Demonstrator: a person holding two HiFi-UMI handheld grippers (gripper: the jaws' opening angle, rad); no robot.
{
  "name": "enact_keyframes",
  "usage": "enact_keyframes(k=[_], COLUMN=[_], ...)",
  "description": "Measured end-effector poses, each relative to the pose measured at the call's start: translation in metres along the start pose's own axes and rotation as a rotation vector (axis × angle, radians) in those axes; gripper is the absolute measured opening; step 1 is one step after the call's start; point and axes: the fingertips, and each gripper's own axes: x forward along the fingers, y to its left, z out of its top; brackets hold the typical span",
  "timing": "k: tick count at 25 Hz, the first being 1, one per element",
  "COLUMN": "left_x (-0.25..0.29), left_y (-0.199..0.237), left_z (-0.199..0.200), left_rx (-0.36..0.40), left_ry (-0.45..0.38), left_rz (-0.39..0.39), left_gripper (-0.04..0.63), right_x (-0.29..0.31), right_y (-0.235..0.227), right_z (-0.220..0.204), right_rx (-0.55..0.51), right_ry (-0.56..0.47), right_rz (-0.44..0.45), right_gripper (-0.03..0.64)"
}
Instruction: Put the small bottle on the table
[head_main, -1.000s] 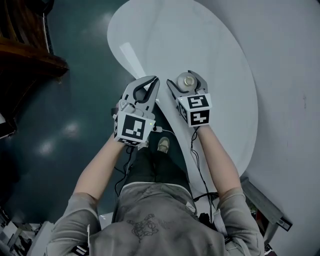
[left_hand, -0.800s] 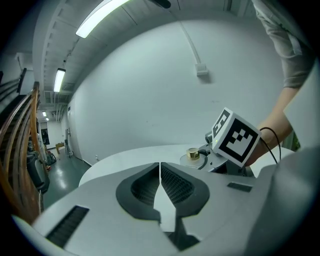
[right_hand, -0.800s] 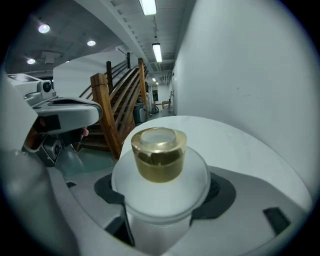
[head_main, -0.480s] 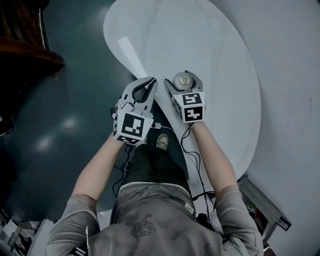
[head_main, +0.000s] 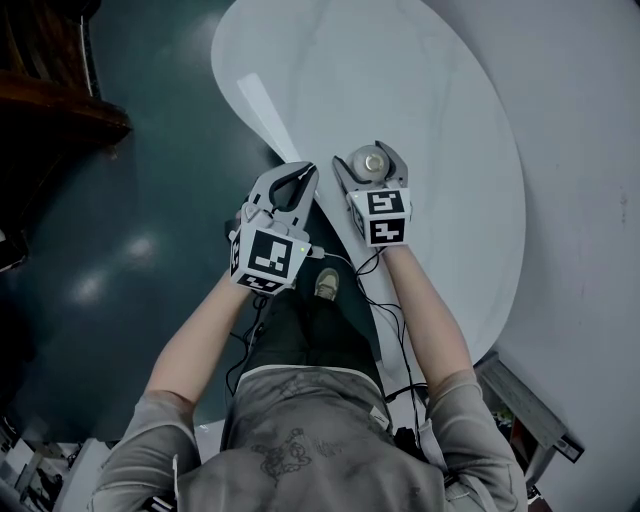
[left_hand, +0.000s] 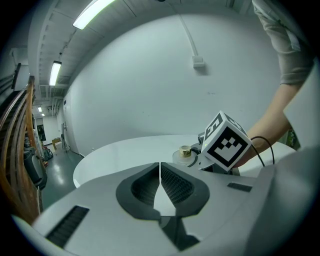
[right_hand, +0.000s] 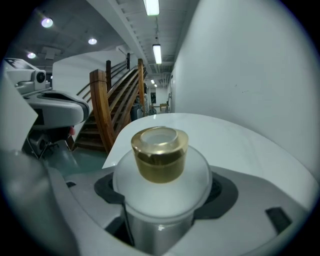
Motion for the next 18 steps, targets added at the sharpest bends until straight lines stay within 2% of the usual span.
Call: enact_keyframes(k=[5, 9, 14, 18], left_x=[-0.006, -0.016, -0.029, -0.044], left_y=[-0.004, -0.008, -0.007, -0.005], left_z=[0.005, 0.014, 0.029, 0.056], left_rx=[-0.003, 0.003, -0.009, 0.002], left_ry=[-0.004, -0.010, -0.021, -0.046], left_rz=[-0.010, -0.014, 0.003, 0.019], left_gripper=[0.023, 0.023, 0.023, 0.023], right_x=[0.000, -0.016, -0.041, -0.072], right_y=[-0.004, -0.001, -0.002, 0.002], right_z=[0.000, 0.009, 0.035, 0.061], right_rx=[0.042, 0.029, 0.002, -0.005], right_ry=[0.002, 0.013, -0.003, -0.032], right_rz=[0.012, 0.006, -0.020, -0.012], right_gripper=[0.345, 0.345, 0.345, 0.345])
